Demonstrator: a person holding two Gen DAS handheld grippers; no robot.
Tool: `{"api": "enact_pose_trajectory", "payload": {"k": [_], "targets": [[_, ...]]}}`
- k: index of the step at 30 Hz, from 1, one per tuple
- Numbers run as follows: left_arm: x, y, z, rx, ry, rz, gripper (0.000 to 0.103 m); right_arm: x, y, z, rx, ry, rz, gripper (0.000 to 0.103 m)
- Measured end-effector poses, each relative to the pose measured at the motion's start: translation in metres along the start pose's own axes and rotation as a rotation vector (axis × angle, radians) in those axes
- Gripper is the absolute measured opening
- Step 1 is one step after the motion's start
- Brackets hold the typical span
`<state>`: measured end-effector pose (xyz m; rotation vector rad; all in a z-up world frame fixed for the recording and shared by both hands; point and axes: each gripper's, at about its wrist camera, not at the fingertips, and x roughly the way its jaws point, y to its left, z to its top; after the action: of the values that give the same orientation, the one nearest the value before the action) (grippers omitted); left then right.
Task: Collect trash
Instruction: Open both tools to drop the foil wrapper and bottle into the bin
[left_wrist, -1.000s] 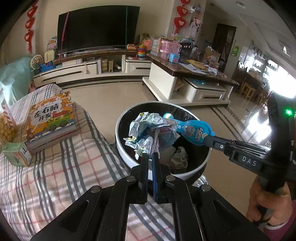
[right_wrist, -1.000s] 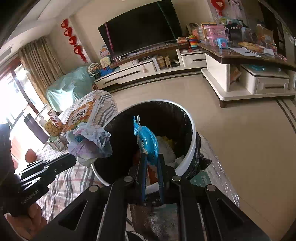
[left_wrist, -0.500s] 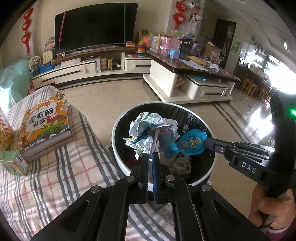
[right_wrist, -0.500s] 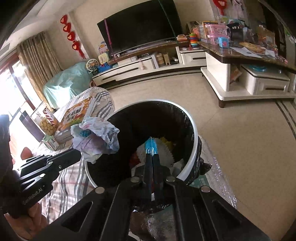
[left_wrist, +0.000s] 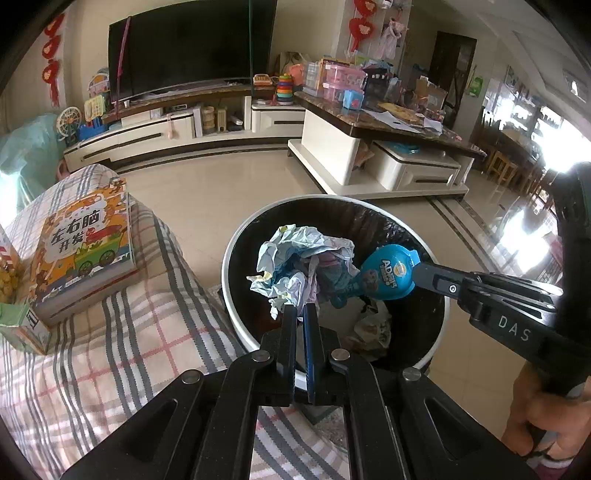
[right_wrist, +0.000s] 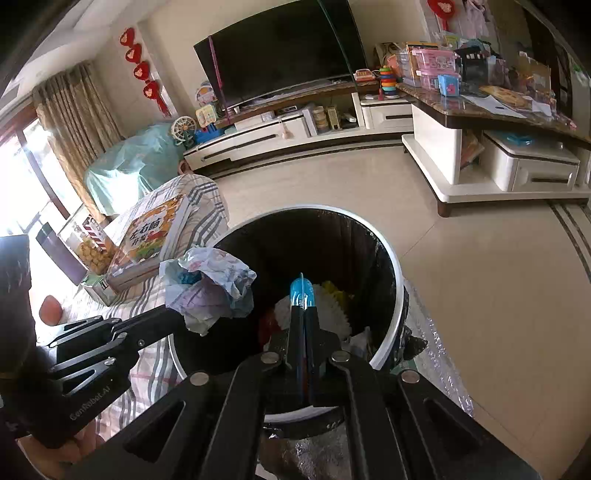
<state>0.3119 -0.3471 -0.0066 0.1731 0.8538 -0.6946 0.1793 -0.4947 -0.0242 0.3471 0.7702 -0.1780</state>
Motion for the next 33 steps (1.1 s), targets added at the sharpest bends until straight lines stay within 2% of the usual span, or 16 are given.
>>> {"api": "enact_pose_trajectory", "payload": {"k": [15,17,18,20,21,22,23,25,26,27,30,33], "targets": [[0.001,0.002,0.006,-0.010,0.003,-0.005,0.003,0.000,-0.004,0.005,0.029,-0.001,0.000,0.001],[-0.001,0.003,0.005,-0.018,0.005,-0.012,0.008,0.000,-0.004,0.005,0.025,0.001,-0.002,0.002],[-0.002,0.004,0.005,-0.024,0.008,-0.015,0.017,-0.001,-0.005,0.005,0.027,-0.001,-0.002,0.008],[-0.009,0.007,0.003,-0.034,-0.011,-0.011,0.029,-0.002,-0.005,0.006,0.042,-0.002,-0.002,0.016],[-0.015,0.009,0.000,-0.035,-0.024,-0.007,0.031,-0.004,-0.006,0.005,0.051,-0.007,0.003,0.025],[-0.019,0.010,-0.002,-0.036,-0.029,-0.008,0.031,-0.008,-0.007,0.004,0.060,-0.019,0.011,0.040],[-0.025,0.012,-0.005,-0.040,-0.036,-0.010,0.031,-0.013,-0.007,0.003,0.067,-0.032,0.017,0.046],[-0.035,0.017,-0.012,-0.049,-0.052,-0.007,0.034,-0.021,-0.006,0.001,0.078,-0.054,0.024,0.050],[-0.042,0.020,-0.018,-0.059,-0.064,0.000,0.043,-0.026,-0.006,-0.001,0.089,-0.065,0.035,0.053],[-0.049,0.023,-0.025,-0.069,-0.077,0.008,0.054,-0.031,-0.004,-0.004,0.097,-0.074,0.045,0.061],[-0.068,0.031,-0.045,-0.102,-0.111,0.022,0.059,-0.045,0.004,-0.014,0.117,-0.111,0.068,0.078],[-0.093,0.039,-0.078,-0.142,-0.137,0.032,0.064,-0.057,0.018,-0.029,0.120,-0.130,0.089,0.081]]}}
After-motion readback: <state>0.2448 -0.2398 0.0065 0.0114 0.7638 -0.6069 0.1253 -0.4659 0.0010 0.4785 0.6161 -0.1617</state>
